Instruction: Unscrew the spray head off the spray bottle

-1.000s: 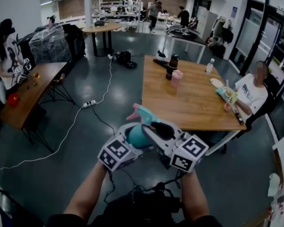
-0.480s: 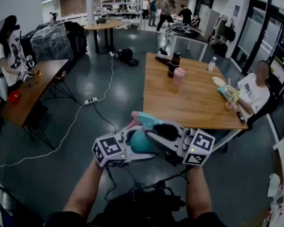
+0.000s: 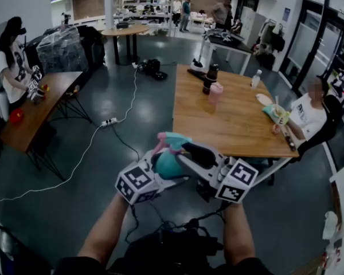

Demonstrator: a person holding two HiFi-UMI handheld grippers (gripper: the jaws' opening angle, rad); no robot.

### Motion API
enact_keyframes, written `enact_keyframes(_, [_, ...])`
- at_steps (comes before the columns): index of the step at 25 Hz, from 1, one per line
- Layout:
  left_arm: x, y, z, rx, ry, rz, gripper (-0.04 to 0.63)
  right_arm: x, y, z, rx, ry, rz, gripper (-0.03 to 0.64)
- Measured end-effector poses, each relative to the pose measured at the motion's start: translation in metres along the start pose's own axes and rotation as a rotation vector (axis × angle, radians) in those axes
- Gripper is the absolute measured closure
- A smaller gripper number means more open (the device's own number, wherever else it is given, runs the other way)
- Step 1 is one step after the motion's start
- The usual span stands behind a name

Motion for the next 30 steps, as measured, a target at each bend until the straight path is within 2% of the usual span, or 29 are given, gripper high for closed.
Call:
enact_keyframes(3, [0.002, -0.012, 0.004, 0.013, -0.013, -0.100, 0.162, -0.001, 0.010, 0.004, -0.036, -0.022, 0.095, 0.459])
enact_keyframes(6, [0.003, -0.023, 0.011, 0.033, -0.031, -0.187, 0.163, 0.001, 0.013, 0.010, -0.048, -0.032, 0.151, 0.459])
enact_keyframes(11, [0.002, -0.031, 0.014, 0.055, -0.053, -0.256, 0.161, 0.014, 0.016, 0.016, -0.079, -0.043, 0.248, 0.459])
enact_keyframes(15, [0.004, -0.030, 0.018, 0.082, -0.076, -0.281, 0.162, 0.015, 0.019, 0.019, -0.086, -0.044, 0.288, 0.459])
enact_keyframes(19, [0.005, -0.028, 0.017, 0.081, -0.071, -0.260, 0.163, 0.015, 0.020, 0.020, -0.097, -0.051, 0.273, 0.477])
enact_keyframes(23, [0.004, -0.022, 0.014, 0.072, -0.057, -0.204, 0.163, 0.014, 0.016, 0.017, -0.086, -0.056, 0.223, 0.477])
enact_keyframes(30, [0.000, 0.002, 0.006, 0.020, -0.022, 0.007, 0.163, 0.007, 0.003, 0.010, -0.032, -0.045, 0.065, 0.479])
Point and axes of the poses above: the fingertips, and each gripper's own axes: x forward along the fingers, y to its right, z out of its underside, the point moved 2 cm from there along -x, backward along the fingers, and after that the axes turned 12 degrees about y, right-handed, at the moved point
